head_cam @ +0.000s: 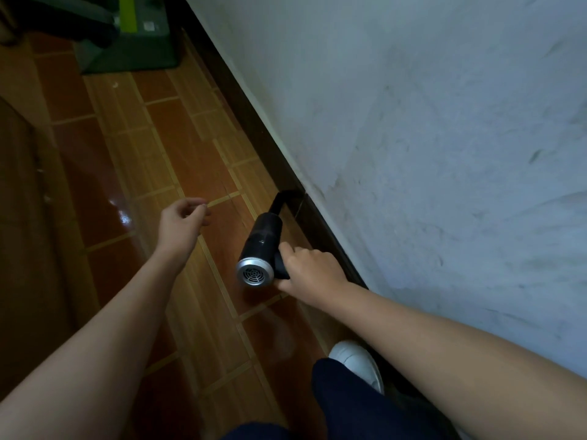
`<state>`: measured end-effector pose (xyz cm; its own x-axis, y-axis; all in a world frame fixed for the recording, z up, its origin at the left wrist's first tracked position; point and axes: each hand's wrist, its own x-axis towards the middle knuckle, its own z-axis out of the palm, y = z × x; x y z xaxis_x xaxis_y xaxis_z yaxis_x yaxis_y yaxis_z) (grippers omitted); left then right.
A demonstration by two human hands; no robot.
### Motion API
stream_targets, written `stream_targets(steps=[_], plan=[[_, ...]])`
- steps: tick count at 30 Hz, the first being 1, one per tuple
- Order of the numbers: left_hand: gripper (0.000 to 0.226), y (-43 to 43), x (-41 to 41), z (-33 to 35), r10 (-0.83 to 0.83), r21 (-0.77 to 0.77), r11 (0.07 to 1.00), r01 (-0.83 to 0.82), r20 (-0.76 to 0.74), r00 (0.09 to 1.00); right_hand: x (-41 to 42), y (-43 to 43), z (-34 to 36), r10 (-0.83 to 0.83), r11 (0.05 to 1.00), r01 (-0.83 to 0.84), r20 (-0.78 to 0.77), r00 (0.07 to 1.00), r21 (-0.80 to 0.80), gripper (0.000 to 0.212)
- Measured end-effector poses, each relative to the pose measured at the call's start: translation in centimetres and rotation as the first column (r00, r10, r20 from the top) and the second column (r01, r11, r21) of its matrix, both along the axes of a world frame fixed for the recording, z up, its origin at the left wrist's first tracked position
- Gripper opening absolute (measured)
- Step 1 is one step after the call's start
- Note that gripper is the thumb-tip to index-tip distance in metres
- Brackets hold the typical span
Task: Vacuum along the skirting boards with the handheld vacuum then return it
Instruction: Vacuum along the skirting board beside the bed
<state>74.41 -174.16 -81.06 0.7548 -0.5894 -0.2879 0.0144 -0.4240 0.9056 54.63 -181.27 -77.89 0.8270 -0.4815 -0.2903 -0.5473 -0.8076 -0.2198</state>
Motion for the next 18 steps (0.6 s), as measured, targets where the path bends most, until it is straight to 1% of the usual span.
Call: stream_targets(steps=[8, 14, 18], plan=[[0.022, 1.1, -0.5, -1.2, 0.034, 0.018, 0.999, -0.033, -0.013, 0.999, -0.5, 0.0, -0.9, 0.005, 1.000, -0.005, 0.012, 1.000, 0.003, 0.043], [0.022, 2.4, -1.1, -1.3, 0.071, 0.016, 0.997, -0.072, 0.036, 0.997, 0.1, 0.9, -1.8, -0.093, 0.993, 0.087, 0.073, 0.993, 0.078, 0.046], [0.022, 3.7, -2.0, -0.4, 0.109, 0.018, 0.994, -0.110, 0.078, 0.991, -0.1, 1.0, -1.6, -0.110, 0.991, 0.102, 0.087, 0.990, 0.090, 0.044]])
